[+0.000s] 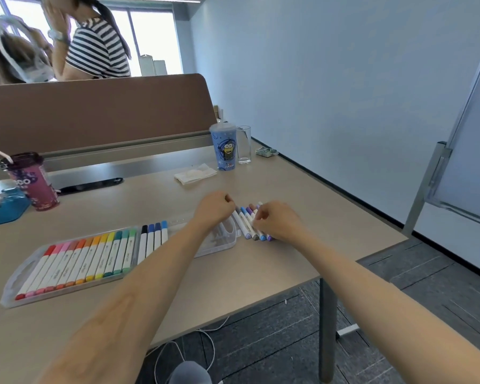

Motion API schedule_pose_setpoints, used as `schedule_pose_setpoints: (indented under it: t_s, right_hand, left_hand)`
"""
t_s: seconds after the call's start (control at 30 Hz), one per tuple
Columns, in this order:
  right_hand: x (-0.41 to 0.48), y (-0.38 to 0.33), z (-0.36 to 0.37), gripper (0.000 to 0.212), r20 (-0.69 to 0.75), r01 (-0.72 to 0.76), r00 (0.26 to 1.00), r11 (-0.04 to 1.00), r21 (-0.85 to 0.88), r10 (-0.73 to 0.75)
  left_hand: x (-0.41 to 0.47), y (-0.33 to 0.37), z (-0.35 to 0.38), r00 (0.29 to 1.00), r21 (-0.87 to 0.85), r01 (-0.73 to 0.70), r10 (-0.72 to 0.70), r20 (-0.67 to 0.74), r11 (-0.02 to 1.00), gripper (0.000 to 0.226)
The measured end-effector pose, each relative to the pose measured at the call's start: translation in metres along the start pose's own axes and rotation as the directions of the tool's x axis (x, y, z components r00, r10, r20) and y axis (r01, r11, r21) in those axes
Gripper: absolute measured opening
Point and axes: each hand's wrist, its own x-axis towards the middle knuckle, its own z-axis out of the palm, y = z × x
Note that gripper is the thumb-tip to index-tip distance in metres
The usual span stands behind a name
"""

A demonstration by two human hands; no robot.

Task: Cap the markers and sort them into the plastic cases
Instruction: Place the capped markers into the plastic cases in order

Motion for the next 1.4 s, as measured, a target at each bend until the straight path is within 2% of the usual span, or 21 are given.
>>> schedule_pose_setpoints:
  t_s: [0.17,0.27,0.33,0.53,0.67,0.73,0.87,1.1,1.4]
  right_hand:
    - [0.005,-0.02,0.001,0.017,0.012,-0.032,0.999,0.97,-0.24,0.036]
    - [0.006,-0.027,0.004,0.022,-0.026,-0.055,0.998,0.952,-0.3,0.05]
    - [0.006,-0.029,0.005,0.025,-0.027,-0.092,0.996,0.962,-0.256,0.088]
    - [-0.006,-0.025,-0.014,0.038,-0.05,-0.235,0.969,0.961,0.144,0.244]
    - [-0.02,-0.015,-0.033,0.035,-0.079,-0.222,0.958,0.89,0.398,0.274]
    - [-0.028,-0.008,-0.038,0.032,-0.114,-0.192,0.955,0.862,0.469,0.275]
    - [-0.039,0.006,-0.042,0.029,-0.158,-0.158,0.947,0.837,0.524,0.278]
    - [-0.046,0.028,-0.044,0.027,-0.19,-0.15,0.939,0.84,0.522,0.286]
    - [-0.04,0.046,-0.05,0.025,-0.206,-0.137,0.94,0.851,0.508,0.274]
  left_hand:
    - [-0.008,-0.008,-0.013,1.0,-0.038,0.003,-0.004,-0.024,0.999,0.021]
    - [-0.014,-0.014,-0.019,0.999,-0.063,0.003,-0.005,-0.034,0.998,0.021]
    - [-0.019,-0.017,-0.022,0.999,-0.076,0.004,-0.006,-0.038,0.997,0.022]
    - [-0.029,-0.015,-0.025,1.0,-0.072,-0.017,0.017,0.007,0.997,0.022]
    - [-0.028,-0.004,-0.02,0.998,-0.027,-0.032,0.033,0.05,0.999,0.023]
    - [-0.027,0.001,-0.017,0.998,0.001,-0.04,0.04,0.058,0.999,0.022]
    - [-0.024,0.009,-0.01,0.996,0.058,-0.023,0.018,0.086,0.998,0.021]
    - [-0.018,0.021,0.009,0.993,0.141,-0.017,0.0,0.12,0.99,0.02]
    - [-0.003,0.033,0.024,0.994,0.162,-0.034,0.017,0.11,0.986,0.023]
